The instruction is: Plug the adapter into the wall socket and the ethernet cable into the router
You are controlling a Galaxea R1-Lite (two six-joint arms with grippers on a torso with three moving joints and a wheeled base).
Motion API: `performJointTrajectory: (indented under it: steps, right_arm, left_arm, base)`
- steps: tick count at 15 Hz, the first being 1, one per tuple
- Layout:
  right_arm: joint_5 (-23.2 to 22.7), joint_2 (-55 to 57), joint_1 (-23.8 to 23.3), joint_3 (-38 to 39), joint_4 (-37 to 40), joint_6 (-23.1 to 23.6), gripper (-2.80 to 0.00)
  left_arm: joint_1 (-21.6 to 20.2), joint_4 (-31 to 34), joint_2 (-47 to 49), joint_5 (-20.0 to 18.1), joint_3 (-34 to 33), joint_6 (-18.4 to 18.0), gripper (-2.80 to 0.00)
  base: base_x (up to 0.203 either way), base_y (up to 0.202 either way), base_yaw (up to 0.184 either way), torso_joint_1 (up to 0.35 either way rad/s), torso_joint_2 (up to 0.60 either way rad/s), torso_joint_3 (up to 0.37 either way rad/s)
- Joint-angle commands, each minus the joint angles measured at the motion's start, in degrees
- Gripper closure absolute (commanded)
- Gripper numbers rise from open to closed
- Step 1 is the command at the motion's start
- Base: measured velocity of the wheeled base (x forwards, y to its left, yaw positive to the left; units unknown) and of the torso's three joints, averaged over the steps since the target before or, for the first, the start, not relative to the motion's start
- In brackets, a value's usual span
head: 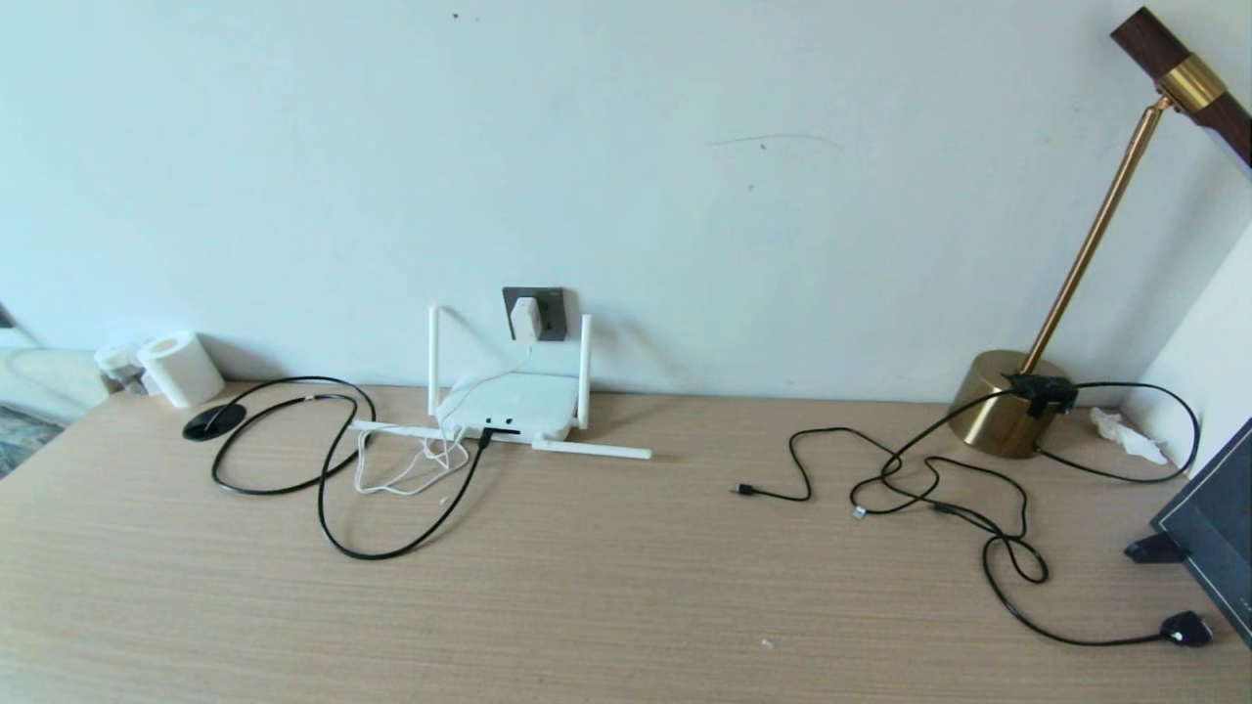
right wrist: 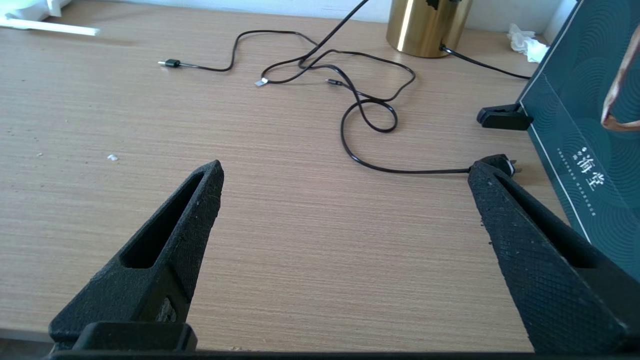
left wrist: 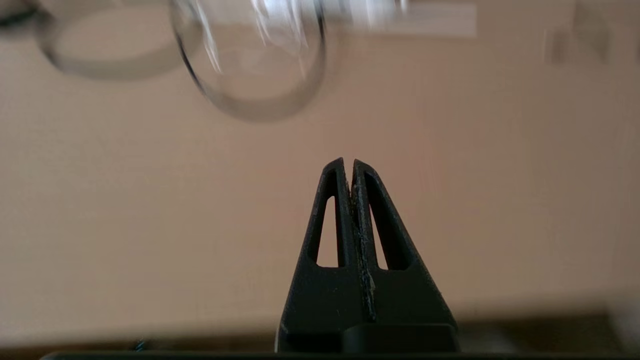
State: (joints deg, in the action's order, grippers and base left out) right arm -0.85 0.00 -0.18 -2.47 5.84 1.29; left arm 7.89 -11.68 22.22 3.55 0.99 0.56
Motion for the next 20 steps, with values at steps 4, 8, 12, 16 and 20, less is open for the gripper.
performJointTrajectory:
  steps: [4, 8, 12, 16, 20]
  right_arm:
    - [0.0, 0.0, 0.0, 0.0, 0.0, -0.1, -2.80]
    - [0.0, 0.0, 0.0, 0.0, 0.0, -0.1, -2.80]
    - [0.0, 0.0, 0.0, -0.1, 0.0, -0.3, -2.80]
    - [0.0, 0.0, 0.0, -0.1, 0.0, -0.2, -2.80]
    - [0.2, 0.1, 0.0, 0.0, 0.0, -0.4, -2.80]
  left_arm:
    - [-10.7, 11.7, -9.2, -4.1, -1.1, -3.8, 0.00]
    - [-7.8, 11.8, -22.2, -4.9, -1.1, -4.2, 0.00]
    - [-7.6, 11.4, -22.2, -3.4, -1.1, 1.7, 0.00]
    - [-7.6, 11.4, -22.2, -3.4, -1.1, 1.7, 0.00]
    - [-7.6, 11.4, -22.2, -3.4, -1.1, 1.7, 0.00]
  base:
    - [0.000, 0.000, 0.000, 0.000, 0.00, 0.000]
    - [0.000, 0.000, 0.000, 0.000, 0.00, 0.000]
    - [0.000, 0.000, 0.000, 0.000, 0.00, 0.000]
    - [0.000, 0.000, 0.000, 0.000, 0.00, 0.000]
    - [0.000, 0.000, 0.000, 0.000, 0.00, 0.000]
